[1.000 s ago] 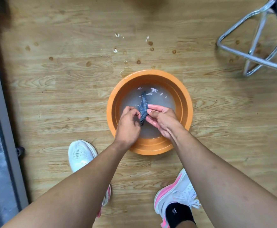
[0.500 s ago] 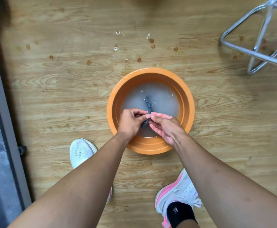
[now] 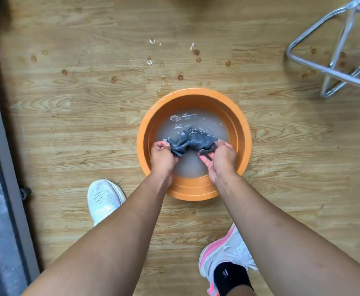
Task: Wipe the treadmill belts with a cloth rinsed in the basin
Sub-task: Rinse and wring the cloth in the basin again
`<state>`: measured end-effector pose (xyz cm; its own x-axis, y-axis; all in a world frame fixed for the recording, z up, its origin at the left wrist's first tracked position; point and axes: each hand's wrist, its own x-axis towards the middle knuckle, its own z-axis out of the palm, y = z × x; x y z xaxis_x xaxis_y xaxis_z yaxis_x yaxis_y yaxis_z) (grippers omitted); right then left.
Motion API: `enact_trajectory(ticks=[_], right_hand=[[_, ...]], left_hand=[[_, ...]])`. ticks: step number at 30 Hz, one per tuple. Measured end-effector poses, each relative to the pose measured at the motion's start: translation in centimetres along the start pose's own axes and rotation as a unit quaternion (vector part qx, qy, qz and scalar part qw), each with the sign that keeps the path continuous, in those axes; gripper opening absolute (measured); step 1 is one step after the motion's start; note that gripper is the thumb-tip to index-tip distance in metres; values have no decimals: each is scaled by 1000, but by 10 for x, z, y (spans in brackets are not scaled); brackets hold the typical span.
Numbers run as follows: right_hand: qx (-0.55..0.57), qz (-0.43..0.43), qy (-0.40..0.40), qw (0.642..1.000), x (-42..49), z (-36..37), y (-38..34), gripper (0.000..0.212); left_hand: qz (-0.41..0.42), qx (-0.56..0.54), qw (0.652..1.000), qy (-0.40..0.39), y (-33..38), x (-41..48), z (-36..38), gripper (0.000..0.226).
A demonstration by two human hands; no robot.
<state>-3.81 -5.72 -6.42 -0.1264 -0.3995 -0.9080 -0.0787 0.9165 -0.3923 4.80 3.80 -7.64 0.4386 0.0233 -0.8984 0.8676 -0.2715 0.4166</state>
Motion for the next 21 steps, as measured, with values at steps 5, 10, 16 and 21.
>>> enact_trajectory(ticks=[5,10,16,21], right_hand=[[-419,-152,-63,893,18,16,7,49],[-496,-186,-13,848,38,13,-5,30],[-471,-201,-68,856,25,28,12,20],[-468,-209,-83,855,20,41,14,23]], left_hand=[[17,95,995,-38,1,9,7,18],[84,276,957,19,-1,28,15,24],[92,374,921,-55,-6,33,29,29],[15,181,979,-95,-11,25,34,37]])
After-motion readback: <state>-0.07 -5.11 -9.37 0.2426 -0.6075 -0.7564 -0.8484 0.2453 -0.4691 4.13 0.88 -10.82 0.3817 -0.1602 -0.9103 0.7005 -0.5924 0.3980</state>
